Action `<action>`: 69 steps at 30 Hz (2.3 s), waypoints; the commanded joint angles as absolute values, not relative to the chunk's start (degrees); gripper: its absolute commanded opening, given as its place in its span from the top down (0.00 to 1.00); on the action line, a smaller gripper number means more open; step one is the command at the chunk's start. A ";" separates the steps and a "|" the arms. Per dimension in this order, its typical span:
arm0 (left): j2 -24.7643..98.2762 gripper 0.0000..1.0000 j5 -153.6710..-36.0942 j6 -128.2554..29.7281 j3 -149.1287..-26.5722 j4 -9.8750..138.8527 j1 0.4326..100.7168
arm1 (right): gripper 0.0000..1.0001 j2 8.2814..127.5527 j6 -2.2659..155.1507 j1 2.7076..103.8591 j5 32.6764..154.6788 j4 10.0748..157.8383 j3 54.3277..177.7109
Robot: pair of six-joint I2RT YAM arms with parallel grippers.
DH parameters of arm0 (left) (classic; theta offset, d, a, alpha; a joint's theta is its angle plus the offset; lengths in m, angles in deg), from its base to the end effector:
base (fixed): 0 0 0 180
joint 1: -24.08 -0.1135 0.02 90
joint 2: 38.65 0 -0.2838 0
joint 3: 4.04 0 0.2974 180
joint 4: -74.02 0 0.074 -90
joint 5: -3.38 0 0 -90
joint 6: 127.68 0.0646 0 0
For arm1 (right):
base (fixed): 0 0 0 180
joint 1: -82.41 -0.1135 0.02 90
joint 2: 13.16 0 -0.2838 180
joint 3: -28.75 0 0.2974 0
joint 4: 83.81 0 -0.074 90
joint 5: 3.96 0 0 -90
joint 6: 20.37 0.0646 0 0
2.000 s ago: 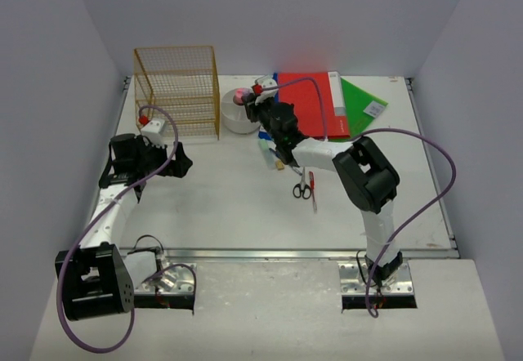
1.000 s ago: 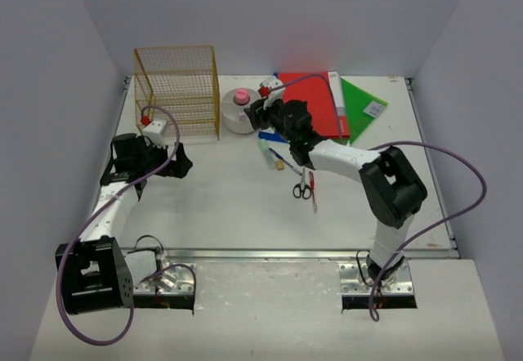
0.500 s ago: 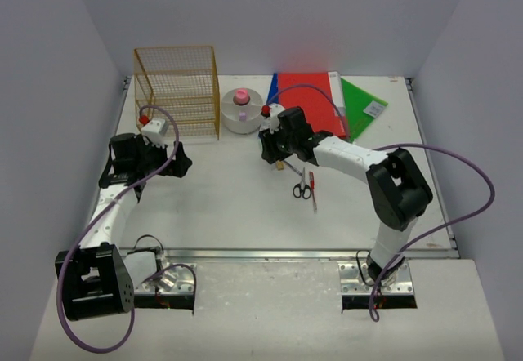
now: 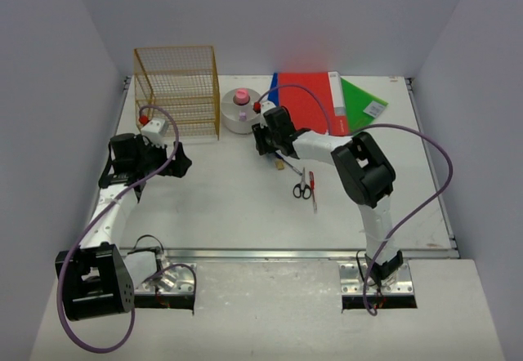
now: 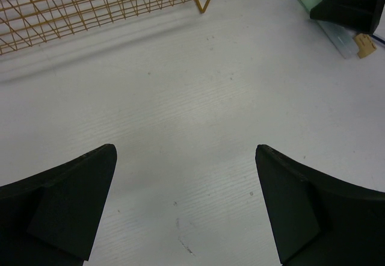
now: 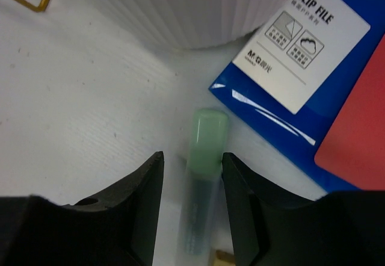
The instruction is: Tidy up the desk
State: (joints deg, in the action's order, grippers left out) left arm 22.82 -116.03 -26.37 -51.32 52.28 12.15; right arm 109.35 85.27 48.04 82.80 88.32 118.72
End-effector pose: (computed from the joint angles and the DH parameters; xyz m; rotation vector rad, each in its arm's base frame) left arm 0.2788 0.0265 0.2135 0.2706 2.1070 -0.3248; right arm 0.4385 0.2955 0.1031 -0.3454 2.2797 0.3911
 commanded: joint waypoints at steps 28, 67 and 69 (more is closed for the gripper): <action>22.87 0.00 -117.03 -25.91 -52.07 53.33 11.37 | 0.84 100.22 67.95 46.82 86.89 69.73 117.52; 22.62 0.00 -117.73 -26.43 -52.16 53.95 10.82 | 0.58 115.33 40.43 31.79 89.52 33.19 132.80; 22.70 0.00 -117.56 -26.43 -52.06 54.03 10.80 | 0.72 115.61 40.89 31.79 89.82 33.30 133.19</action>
